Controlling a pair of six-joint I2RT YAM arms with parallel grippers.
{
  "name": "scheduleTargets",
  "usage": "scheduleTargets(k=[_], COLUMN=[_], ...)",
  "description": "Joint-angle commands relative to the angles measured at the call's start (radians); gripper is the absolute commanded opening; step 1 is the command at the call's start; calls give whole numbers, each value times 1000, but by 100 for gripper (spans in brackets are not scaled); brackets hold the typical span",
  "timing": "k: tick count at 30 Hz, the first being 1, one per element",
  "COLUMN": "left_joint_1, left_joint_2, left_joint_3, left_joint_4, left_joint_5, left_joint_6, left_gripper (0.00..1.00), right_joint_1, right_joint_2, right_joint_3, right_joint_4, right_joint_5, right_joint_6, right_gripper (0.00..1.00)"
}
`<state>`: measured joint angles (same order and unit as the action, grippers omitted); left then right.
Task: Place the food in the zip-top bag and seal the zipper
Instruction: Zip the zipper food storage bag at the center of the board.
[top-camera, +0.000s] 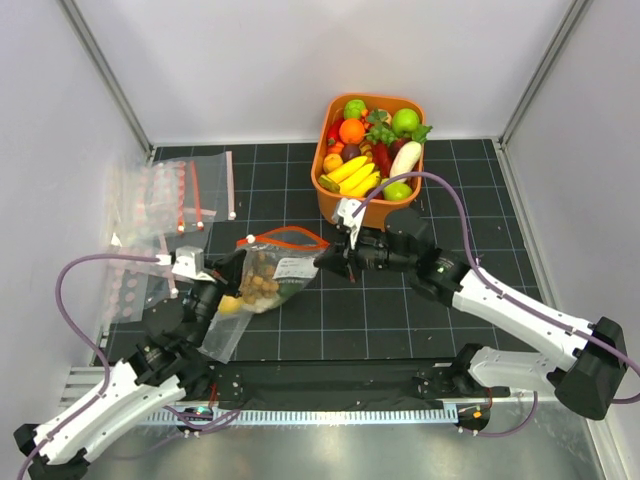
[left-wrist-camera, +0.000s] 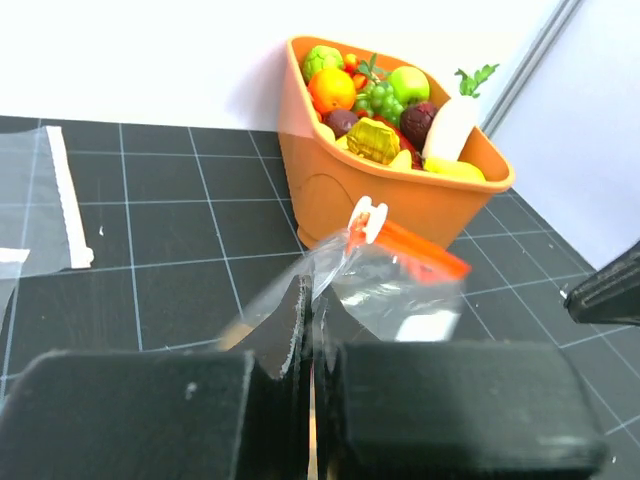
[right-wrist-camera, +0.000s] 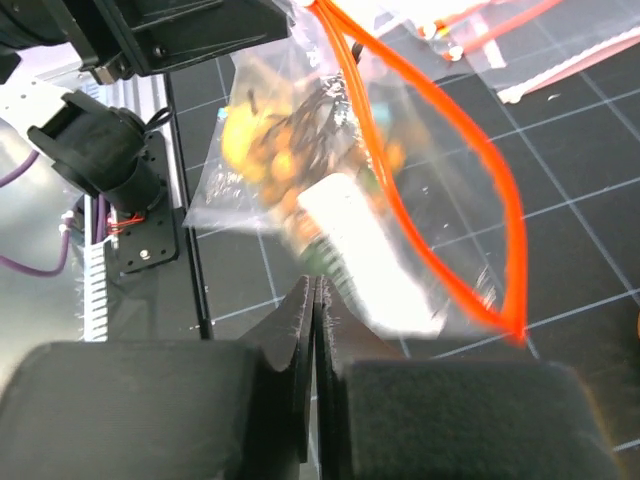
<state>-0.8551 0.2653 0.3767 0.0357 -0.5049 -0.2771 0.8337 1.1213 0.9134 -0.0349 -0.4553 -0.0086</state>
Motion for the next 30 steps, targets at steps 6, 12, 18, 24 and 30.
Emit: scheduleTargets(k=[6,12,18,24,30], left_joint_1=[2,4,2,2,2], left_joint_2=[149,184,147,175,227], left_joint_3=[30,50,19,44,68], left_joint_4=[170,201,242,259,286], left_joint_5=[245,433,489,650,810], left_joint_6=[105,127,134,136,124], left_gripper=[0,0,0,0,0], right_joint_1=[2,1,-5,-5,-5], right_joint_2=[-18,-66,-126,-147,-209], right_joint_3=[24,-10,-57,-74,-114], right_joint_4=[23,72,138,158,196], right_joint_5=[-6,101,75,-5,-39], right_joint_6=[7,48,68,30,18], right_gripper=[56,52,66,68,71])
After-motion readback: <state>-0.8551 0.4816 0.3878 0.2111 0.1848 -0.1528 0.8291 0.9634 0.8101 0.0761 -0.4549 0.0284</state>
